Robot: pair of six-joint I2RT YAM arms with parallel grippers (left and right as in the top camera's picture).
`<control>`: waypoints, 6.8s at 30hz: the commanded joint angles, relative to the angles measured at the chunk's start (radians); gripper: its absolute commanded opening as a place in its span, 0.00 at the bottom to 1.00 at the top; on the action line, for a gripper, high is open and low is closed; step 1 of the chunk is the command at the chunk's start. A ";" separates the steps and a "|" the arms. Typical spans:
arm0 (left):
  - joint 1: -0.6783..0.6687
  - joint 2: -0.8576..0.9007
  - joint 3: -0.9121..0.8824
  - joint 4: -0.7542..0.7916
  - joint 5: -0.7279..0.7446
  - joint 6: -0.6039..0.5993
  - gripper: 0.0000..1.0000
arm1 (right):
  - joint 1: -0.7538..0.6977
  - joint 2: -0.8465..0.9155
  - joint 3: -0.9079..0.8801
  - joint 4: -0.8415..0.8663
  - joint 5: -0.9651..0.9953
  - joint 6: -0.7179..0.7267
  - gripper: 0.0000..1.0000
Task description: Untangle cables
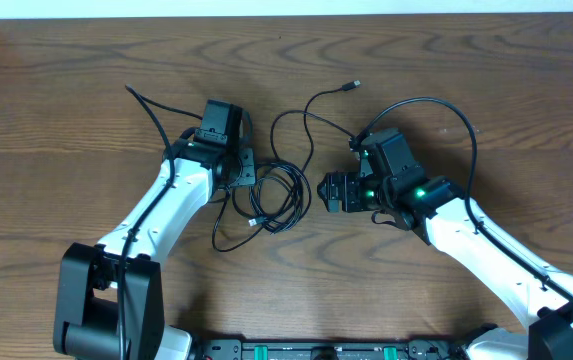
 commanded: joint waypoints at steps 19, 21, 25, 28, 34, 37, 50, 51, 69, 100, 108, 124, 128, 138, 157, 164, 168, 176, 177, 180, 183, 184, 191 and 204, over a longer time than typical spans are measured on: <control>0.003 0.013 -0.007 0.012 -0.002 0.066 0.43 | 0.005 -0.002 -0.002 -0.029 0.007 -0.012 0.91; 0.003 0.014 -0.007 0.014 -0.002 0.066 0.43 | 0.005 -0.002 -0.002 -0.029 0.007 -0.012 0.91; 0.003 0.034 -0.007 0.019 -0.002 0.066 0.41 | 0.005 -0.002 -0.002 -0.029 0.006 -0.012 0.91; 0.003 0.071 -0.007 0.020 -0.002 0.066 0.29 | 0.005 -0.002 -0.002 -0.029 0.006 -0.012 0.91; 0.003 0.087 -0.007 0.034 -0.002 0.066 0.23 | 0.005 -0.002 -0.002 -0.029 0.007 -0.012 0.92; 0.003 0.087 -0.007 0.055 -0.002 0.065 0.19 | 0.005 -0.002 -0.002 -0.029 0.008 -0.012 0.93; 0.003 0.087 -0.007 0.094 -0.014 0.066 0.07 | 0.005 -0.002 -0.002 -0.030 0.026 -0.012 0.94; 0.003 0.087 -0.007 0.095 -0.024 0.066 0.08 | 0.005 -0.002 -0.002 -0.030 0.026 -0.012 0.94; 0.003 -0.272 -0.006 0.064 0.214 0.019 0.07 | 0.005 -0.002 -0.002 0.010 0.025 -0.011 0.93; 0.004 -0.474 -0.006 0.735 1.184 -0.502 0.08 | 0.014 0.205 -0.002 0.230 0.216 0.134 0.77; 0.126 -0.475 -0.006 1.105 1.323 -0.712 0.08 | -0.137 0.185 0.000 0.119 0.361 0.146 0.68; 0.394 -0.473 -0.006 1.042 1.321 -0.729 0.08 | -0.540 0.012 -0.002 -0.031 -0.257 -0.097 0.80; 0.394 -0.473 -0.006 1.001 1.321 -0.728 0.08 | -0.441 0.047 -0.002 0.060 -0.580 -0.288 0.83; 0.394 -0.472 -0.006 1.002 1.322 -0.729 0.07 | -0.122 0.189 -0.002 0.268 -0.326 -0.251 0.72; 0.394 -0.472 -0.006 1.002 1.323 -0.729 0.07 | 0.028 0.486 -0.002 0.757 -0.166 0.101 0.01; 0.394 -0.459 -0.006 1.001 1.328 -0.717 0.08 | -0.145 0.281 -0.001 0.493 -0.118 -0.024 0.02; 0.394 -0.420 -0.006 1.001 1.375 -0.611 0.08 | -0.267 0.087 -0.001 0.301 0.020 -0.129 0.02; 0.399 -0.280 -0.006 0.976 1.471 -0.531 0.07 | -0.463 -0.113 -0.001 0.106 0.377 -0.214 0.01; 0.407 -0.257 -0.006 0.976 1.485 -0.531 0.07 | -0.490 -0.118 -0.001 0.102 0.377 -0.214 0.01; 0.446 -0.196 -0.006 0.976 1.492 -0.528 0.08 | -0.560 -0.121 -0.001 0.101 0.376 -0.214 0.01; 0.517 -0.133 -0.006 0.975 1.491 -0.502 0.07 | -0.620 -0.122 0.000 0.101 0.353 -0.214 0.01; 0.544 -0.111 -0.006 0.975 1.490 -0.502 0.07 | -0.636 -0.123 0.001 0.101 0.333 -0.214 0.01; 0.661 -0.036 -0.007 0.818 1.317 -0.502 0.07 | -0.686 -0.196 0.008 0.103 0.134 -0.214 0.01; 0.363 -0.036 -0.007 0.398 0.772 -0.388 0.08 | -0.682 -0.416 0.011 -0.040 -0.001 -0.213 0.01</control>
